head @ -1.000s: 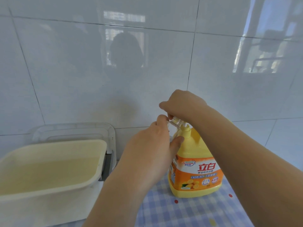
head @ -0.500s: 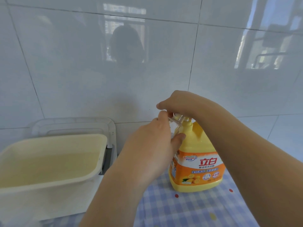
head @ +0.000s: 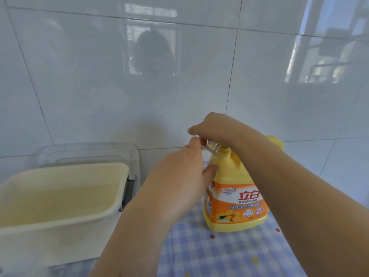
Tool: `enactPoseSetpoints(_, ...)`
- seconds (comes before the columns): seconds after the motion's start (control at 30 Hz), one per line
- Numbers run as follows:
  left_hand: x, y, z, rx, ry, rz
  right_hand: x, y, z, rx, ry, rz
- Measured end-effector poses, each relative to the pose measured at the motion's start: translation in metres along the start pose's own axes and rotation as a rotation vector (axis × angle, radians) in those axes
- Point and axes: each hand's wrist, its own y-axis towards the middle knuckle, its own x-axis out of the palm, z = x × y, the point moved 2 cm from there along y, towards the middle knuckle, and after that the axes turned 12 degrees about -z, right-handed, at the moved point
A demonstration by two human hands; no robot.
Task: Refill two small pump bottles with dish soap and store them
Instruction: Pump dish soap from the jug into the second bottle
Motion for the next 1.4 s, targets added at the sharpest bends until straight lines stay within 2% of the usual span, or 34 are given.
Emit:
enactPoseSetpoints(0.37,-0.005,-0.001,0.003,-0.001,-0.011,0.067,-0.009,0.002,-0.004,0.010,-0.031,0.038)
enactPoseSetpoints(0.57,-0.007,-0.003,0.006,0.006,-0.021,0.130,-0.016,-0.003,-0.007,0.014,-0.071,0.015)
enactPoseSetpoints(0.7,-0.006,-0.003,0.005,0.009,-0.014,0.131,-0.014,-0.004,-0.009,-0.005,-0.014,-0.075)
enactPoseSetpoints(0.97,-0.004,-0.002,0.004,0.009,-0.054,0.111,-0.012,-0.010,-0.010,0.007,-0.024,-0.128)
enactPoseSetpoints(1.4,-0.002,0.000,-0.002,0.013,-0.014,-0.001,0.000,0.001,-0.001,-0.010,-0.017,-0.045)
